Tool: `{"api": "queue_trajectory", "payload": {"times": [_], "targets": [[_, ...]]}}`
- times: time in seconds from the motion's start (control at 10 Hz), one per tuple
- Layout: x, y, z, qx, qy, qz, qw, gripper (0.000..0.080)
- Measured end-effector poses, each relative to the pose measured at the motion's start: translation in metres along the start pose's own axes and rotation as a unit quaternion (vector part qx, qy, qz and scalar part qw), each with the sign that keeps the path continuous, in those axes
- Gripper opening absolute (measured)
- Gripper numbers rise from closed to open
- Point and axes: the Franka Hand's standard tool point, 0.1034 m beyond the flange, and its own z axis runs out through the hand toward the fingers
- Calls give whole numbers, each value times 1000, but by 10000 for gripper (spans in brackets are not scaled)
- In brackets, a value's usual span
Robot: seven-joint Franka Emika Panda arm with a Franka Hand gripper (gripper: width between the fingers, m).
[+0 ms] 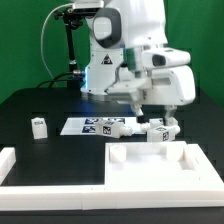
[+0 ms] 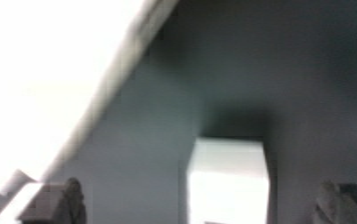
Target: Assemble one leg
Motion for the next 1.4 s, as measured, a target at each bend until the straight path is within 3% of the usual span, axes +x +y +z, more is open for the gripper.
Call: {"api": "queue_trajectory", "payload": {"times": [0.1,0.4,0.5,0.6,0.8,1.0,1.1,1.4], "targets": [[0,10,-13,-11,-10,71,997,649],[4,9,-10,-9,-5,139,990,649],[5,12,-11,-17,-2,188,982,649],[12,20,-16,-48,10,254,966,649],[5,14,-11,-31,8,340,940,649],[17,15,-11,-25,18,531,847,649],[25,13,-10,-19,19,550,835,649],[22,13,-9,-17,21,629,777,649]]}}
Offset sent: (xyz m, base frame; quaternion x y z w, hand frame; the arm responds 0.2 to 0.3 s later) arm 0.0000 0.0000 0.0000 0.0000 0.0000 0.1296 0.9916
